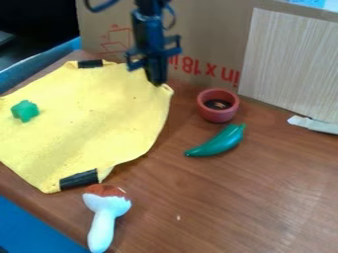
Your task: Fold cloth from the top right to the bottom left
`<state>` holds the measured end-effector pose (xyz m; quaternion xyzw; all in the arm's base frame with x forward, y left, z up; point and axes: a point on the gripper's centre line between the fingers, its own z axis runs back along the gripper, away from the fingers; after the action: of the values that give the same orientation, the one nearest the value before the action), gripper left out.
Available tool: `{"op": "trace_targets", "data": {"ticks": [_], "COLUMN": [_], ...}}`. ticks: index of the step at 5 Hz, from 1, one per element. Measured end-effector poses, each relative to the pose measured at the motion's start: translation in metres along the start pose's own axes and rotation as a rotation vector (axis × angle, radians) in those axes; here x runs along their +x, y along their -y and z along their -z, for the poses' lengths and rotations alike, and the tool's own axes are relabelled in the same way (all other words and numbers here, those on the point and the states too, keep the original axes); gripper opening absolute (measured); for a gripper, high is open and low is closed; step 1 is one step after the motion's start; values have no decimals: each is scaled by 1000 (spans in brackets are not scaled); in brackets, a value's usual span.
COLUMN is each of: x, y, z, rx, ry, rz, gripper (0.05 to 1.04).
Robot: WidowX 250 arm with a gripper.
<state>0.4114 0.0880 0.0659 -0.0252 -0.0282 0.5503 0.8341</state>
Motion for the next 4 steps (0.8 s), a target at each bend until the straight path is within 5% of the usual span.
{"op": "trace_targets", "data": {"ticks": [4], "x": [43], "y": [-84], "z": [-34], "rx": [-35], "ry": [-8], "rz": [47], "gripper": [63]}}
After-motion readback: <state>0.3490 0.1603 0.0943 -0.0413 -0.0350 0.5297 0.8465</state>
